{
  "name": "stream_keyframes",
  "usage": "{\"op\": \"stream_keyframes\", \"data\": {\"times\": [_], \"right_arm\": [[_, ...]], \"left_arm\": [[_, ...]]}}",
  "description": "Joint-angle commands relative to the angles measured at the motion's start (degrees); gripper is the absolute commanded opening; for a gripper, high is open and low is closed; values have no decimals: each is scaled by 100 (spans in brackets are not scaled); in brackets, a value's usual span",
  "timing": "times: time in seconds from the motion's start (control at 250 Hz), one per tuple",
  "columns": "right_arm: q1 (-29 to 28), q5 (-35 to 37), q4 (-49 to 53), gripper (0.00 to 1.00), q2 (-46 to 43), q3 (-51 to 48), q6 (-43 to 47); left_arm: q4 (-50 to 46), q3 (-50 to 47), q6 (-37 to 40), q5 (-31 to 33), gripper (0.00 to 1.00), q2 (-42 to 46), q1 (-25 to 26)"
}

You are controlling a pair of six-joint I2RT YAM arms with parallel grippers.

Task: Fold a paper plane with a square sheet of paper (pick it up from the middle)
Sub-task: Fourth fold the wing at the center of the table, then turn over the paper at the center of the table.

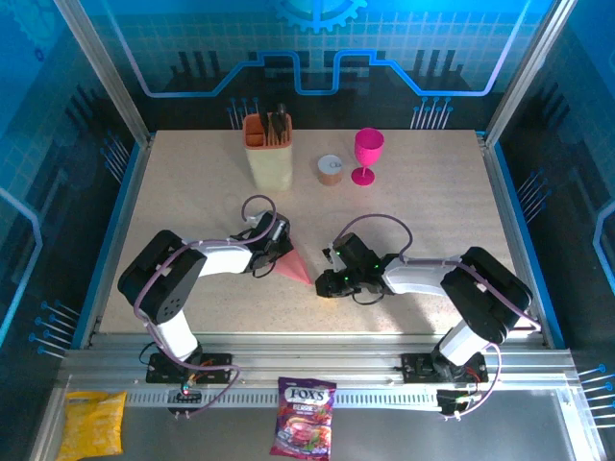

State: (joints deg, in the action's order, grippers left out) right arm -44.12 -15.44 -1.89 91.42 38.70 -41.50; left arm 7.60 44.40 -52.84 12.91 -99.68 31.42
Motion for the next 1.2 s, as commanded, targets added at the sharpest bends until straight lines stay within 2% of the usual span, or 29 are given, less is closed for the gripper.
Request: {"op": "stream_keyframes", "data": {"times": [0.0,0.24,0.487,0.863,1.198], "right_arm": [[56,-11,3,27,156,163,-167],[95,48,-377,29,457,282,-366],[193,31,-641,35,745,370,-455],[202,-439,-1475,22,1146,545,-768],[172,-482,-1392,30,1096,773,-728]], "left_arm": [[-700,-212,182,-613,0,-386,193],[-637,-309,274,-728,0,-390,224],[-638,-336,322,-729,0,-390,224],[-636,-349,324,-726,0,-405,224],[-658,-319,336,-719,0,-404,224]]}}
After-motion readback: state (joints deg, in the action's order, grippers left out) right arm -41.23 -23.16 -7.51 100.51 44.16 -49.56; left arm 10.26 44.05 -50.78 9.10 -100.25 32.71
